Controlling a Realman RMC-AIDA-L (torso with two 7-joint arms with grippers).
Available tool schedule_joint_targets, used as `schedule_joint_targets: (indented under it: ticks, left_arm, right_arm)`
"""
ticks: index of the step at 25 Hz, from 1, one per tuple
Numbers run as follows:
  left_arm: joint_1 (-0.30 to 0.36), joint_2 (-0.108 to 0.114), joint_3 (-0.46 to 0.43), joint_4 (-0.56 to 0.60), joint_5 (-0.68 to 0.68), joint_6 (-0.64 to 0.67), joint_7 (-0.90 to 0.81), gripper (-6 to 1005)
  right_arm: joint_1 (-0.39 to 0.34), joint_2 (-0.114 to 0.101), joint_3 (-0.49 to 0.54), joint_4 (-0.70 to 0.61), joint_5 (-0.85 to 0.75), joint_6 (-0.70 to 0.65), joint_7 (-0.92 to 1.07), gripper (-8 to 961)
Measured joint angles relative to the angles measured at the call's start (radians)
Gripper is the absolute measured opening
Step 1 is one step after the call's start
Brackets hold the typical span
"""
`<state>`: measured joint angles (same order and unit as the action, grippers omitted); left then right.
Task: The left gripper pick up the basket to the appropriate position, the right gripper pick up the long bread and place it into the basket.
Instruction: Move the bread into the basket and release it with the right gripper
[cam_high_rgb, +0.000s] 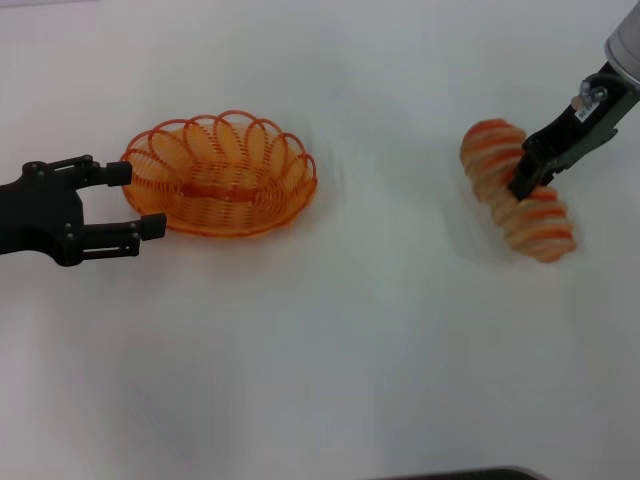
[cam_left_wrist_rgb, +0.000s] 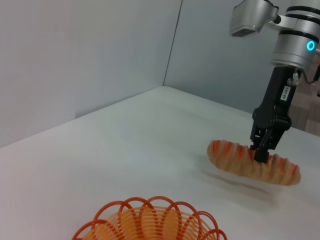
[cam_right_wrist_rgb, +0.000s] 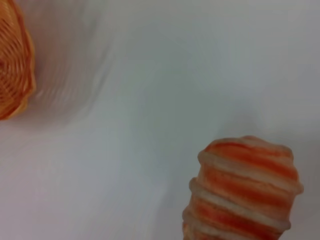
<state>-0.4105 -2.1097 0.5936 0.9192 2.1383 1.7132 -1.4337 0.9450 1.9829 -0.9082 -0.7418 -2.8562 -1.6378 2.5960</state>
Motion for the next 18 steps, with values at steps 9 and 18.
schedule_joint_targets:
  ticks: [9, 18]
  left_arm:
    - [-0.002, 0.001, 0.001, 0.000, 0.000, 0.007, -0.002, 841]
    - [0.003, 0.001, 0.005, 0.000, 0.012, 0.021, -0.002, 842]
  right_arm:
    - [0.006, -0.016, 0.023, -0.061, 0.000, -0.014, -0.059, 242]
    - [0.027, -0.035, 0.086, -0.103, 0.020, 0.028, -0.169, 182]
